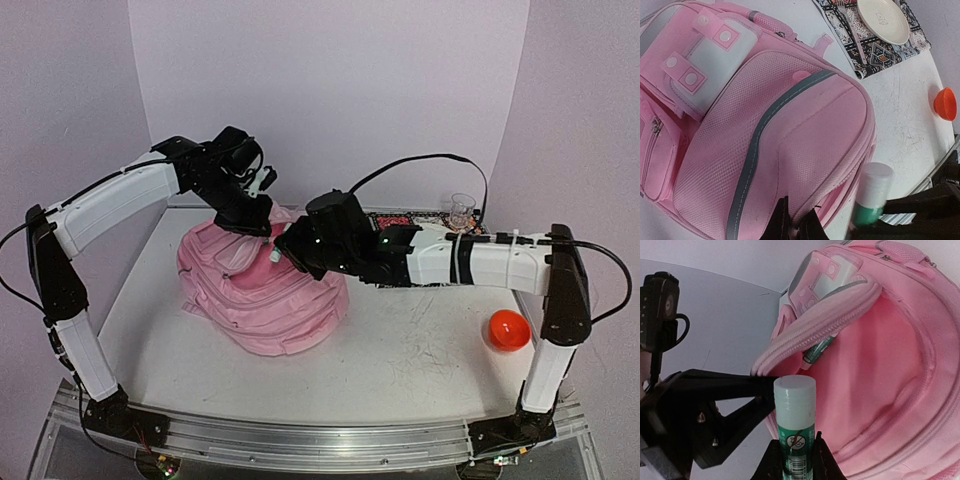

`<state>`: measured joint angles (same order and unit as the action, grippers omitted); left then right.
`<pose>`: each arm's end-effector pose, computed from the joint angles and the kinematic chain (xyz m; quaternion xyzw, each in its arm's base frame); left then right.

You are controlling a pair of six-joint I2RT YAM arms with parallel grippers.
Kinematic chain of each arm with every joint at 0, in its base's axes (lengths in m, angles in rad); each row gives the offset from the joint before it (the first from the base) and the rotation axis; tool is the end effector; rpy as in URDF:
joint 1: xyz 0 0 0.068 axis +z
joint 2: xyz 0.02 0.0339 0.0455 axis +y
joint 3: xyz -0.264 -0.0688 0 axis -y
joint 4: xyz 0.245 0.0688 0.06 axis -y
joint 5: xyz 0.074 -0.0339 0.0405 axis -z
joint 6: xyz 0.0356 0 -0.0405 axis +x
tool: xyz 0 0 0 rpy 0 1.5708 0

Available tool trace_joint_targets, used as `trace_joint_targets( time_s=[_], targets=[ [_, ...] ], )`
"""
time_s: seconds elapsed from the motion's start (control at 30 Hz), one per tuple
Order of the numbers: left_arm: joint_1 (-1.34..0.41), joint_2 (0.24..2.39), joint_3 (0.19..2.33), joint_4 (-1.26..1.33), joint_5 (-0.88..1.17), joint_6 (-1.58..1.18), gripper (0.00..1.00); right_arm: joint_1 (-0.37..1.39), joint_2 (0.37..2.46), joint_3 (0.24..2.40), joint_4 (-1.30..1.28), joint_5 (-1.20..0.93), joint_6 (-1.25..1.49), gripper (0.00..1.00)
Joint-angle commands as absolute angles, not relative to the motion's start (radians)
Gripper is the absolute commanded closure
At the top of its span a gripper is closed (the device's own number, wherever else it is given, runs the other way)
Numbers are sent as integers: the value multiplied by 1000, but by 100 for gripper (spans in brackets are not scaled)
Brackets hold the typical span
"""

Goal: Pack the student bag
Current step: Place the glue stick in the upper front pocket of the bag.

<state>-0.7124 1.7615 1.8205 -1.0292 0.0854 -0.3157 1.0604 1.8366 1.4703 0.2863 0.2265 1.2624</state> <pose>0.2803 -0.2461 0.3567 0.2004 0.9332 -0.1808 0.2373 0.2258 0.3869 0.3278 0.1499 0.7187 0.5852 0.3444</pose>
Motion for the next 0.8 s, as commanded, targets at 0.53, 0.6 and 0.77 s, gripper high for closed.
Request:
trace_joint_targets(
  time_s=[0.53,0.6,0.77],
  targets=[
    [-706,1707,1837,-930,241,-397,100,1012,2085,1676,324,230,1346,70],
    [-706,1703,1831,-927,231,-398,100,1012,2076,1675,324,227,1321,66],
    [-705,1704,1829,-925,220,-394,100,1011,2040,1652,323,222,1274,59]
  ],
)
